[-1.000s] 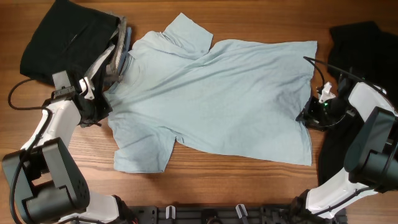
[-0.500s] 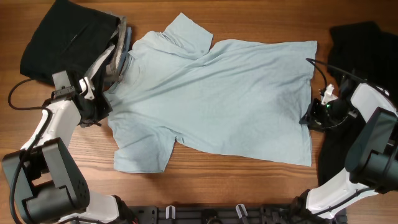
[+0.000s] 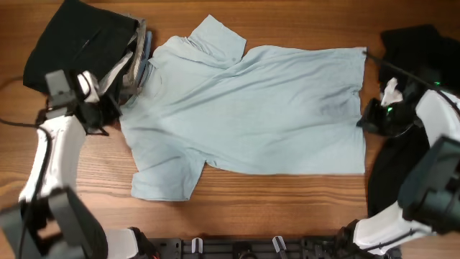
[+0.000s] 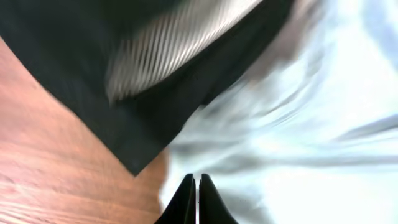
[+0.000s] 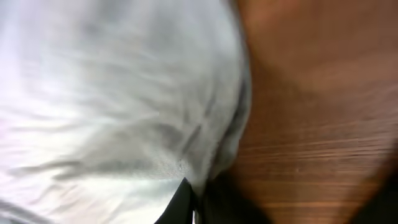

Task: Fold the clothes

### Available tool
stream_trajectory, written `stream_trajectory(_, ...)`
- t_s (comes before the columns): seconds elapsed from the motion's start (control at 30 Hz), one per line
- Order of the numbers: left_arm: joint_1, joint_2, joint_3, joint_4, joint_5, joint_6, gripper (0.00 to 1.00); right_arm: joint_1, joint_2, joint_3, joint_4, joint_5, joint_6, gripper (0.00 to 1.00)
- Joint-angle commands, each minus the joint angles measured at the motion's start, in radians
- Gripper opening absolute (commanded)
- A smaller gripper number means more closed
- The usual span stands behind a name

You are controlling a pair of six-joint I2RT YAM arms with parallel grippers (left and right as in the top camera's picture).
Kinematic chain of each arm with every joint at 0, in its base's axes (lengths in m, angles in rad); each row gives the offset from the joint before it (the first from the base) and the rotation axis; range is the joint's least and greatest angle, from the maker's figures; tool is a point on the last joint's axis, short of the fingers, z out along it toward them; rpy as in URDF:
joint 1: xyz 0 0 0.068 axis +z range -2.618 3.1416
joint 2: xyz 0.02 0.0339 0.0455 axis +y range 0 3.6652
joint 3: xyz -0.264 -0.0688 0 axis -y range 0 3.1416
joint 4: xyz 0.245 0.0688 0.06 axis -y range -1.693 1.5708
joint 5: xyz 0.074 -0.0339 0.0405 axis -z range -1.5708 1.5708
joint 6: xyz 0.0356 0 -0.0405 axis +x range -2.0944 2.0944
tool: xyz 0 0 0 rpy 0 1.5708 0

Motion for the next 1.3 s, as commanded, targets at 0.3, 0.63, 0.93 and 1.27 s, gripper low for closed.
stream_trajectory(0.3, 0.008, -0.355, 0.044, -0.081, 0.030, -0.002, 0.07, 0.001, -0.363, 0.037, 0.009, -0.058, 0.002, 0.04)
stream_trajectory(0.63, 0.008, -0.015, 0.044, -0.222, 0.097, 0.089, 0.37, 0.001, -0.362, 0.037, 0.000, -0.057, 0.010, 0.04)
stream_trajectory(0.93, 0.002, 0.351, 0.044, -0.149, 0.115, 0.107, 0.41, 0.001, -0.362, 0.037, 0.002, -0.056, 0.026, 0.04)
stream_trajectory(1.27, 0.002, 0.383, 0.044, -0.043, 0.115, 0.106, 0.14, 0.001, -0.362, 0.037, 0.000, -0.037, 0.028, 0.04)
